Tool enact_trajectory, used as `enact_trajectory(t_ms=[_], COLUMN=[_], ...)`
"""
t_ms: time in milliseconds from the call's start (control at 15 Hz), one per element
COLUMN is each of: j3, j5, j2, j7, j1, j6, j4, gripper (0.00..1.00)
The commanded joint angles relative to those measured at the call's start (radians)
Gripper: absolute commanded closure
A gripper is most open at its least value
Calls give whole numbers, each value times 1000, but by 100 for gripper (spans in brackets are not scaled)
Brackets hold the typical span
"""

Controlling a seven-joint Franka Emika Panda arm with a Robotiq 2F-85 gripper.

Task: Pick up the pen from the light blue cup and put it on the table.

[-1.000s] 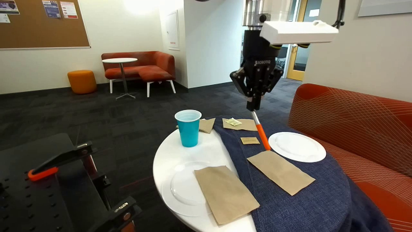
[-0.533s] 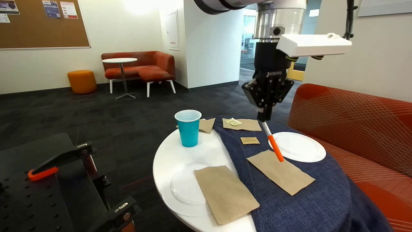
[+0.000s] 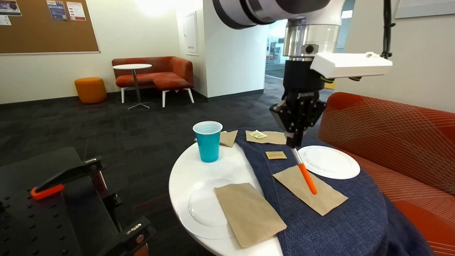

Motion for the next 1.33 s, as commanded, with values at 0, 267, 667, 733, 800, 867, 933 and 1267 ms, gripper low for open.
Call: enact_trajectory(t_ms=[0,267,667,733,800,867,933,1267], j3=[19,51,98,103,109,114,117,133], j5=[1,34,33,32,31,31,30,28], j2=[33,73,133,136,141,145,150,161], j7=[8,-15,-16,-20,-21,-20,-17,-8], j1=[-42,-104,-164,-172,-178,-180,-180,-176], j6=[44,106,137,140,144,146,146,139], j4=[11,16,24,19,17,16,18,27], gripper=[97,97,97,97,97,97,97,55])
